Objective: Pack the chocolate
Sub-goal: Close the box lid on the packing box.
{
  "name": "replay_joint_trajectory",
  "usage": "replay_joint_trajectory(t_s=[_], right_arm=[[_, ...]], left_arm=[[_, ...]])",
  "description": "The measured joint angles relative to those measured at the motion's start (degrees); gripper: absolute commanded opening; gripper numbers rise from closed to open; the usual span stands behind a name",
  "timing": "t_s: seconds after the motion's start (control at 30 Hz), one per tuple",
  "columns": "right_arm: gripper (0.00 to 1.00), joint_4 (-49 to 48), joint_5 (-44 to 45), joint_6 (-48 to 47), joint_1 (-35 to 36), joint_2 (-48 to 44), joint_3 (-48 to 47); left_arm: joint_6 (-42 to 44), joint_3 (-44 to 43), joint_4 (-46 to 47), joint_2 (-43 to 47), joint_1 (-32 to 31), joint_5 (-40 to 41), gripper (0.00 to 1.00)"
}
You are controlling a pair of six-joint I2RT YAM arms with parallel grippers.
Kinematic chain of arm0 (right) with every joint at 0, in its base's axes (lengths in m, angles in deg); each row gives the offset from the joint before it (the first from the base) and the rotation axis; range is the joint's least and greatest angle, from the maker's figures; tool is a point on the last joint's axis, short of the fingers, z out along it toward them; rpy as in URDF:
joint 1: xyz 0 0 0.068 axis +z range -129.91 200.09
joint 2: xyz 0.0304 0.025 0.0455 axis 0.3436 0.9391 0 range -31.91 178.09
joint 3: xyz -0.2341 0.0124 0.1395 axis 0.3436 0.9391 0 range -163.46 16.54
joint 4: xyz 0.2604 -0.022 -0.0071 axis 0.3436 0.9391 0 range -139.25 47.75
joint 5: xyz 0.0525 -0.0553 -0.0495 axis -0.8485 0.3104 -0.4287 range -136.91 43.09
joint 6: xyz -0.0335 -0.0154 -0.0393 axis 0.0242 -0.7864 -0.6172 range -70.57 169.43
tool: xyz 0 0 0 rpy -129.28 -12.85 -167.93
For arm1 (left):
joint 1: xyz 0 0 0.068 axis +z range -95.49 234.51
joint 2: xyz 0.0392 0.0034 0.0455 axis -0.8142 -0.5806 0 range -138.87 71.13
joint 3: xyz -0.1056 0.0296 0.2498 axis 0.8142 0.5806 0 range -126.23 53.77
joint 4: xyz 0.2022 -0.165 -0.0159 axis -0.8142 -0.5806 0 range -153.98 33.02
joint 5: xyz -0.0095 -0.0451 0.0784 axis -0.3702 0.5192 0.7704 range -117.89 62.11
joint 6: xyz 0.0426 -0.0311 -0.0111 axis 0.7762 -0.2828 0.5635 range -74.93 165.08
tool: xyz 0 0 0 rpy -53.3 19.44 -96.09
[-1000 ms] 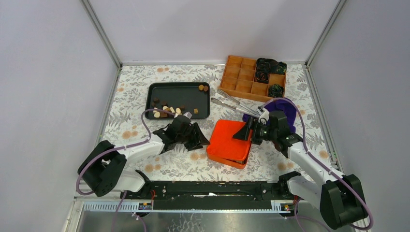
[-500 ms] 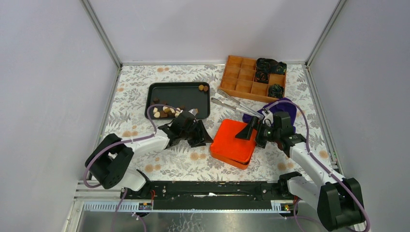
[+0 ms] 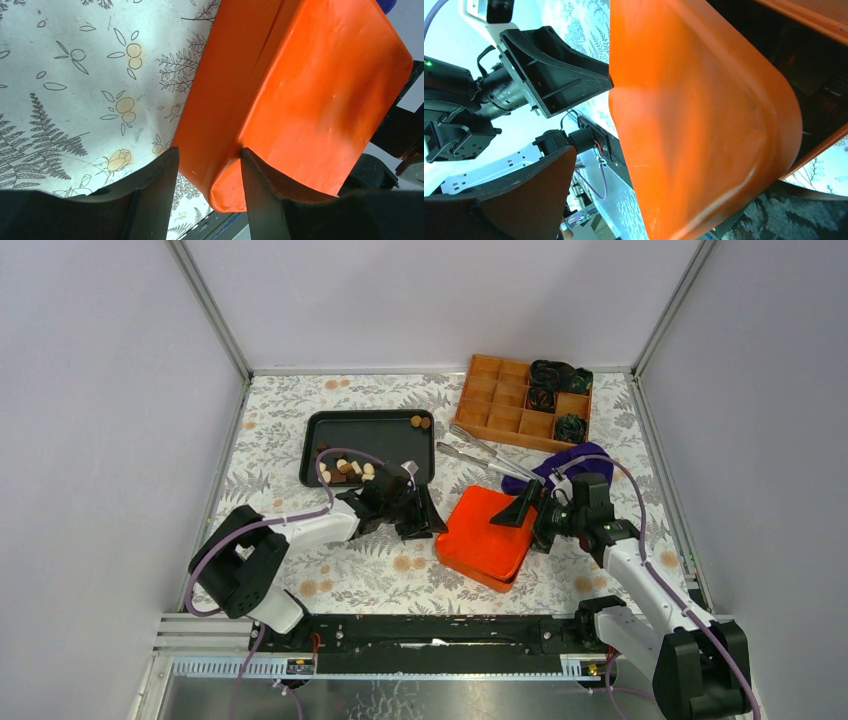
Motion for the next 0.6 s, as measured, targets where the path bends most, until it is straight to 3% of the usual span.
replay_joint_trajectory(t_s=[0.6], right_arm=[[1.00,15.6,5.4,3.0,-1.7,-3.7,-1.1]], left_arm=[[1.5,-1.4,0.2,-2.0,0.0,-2.8,0.56]])
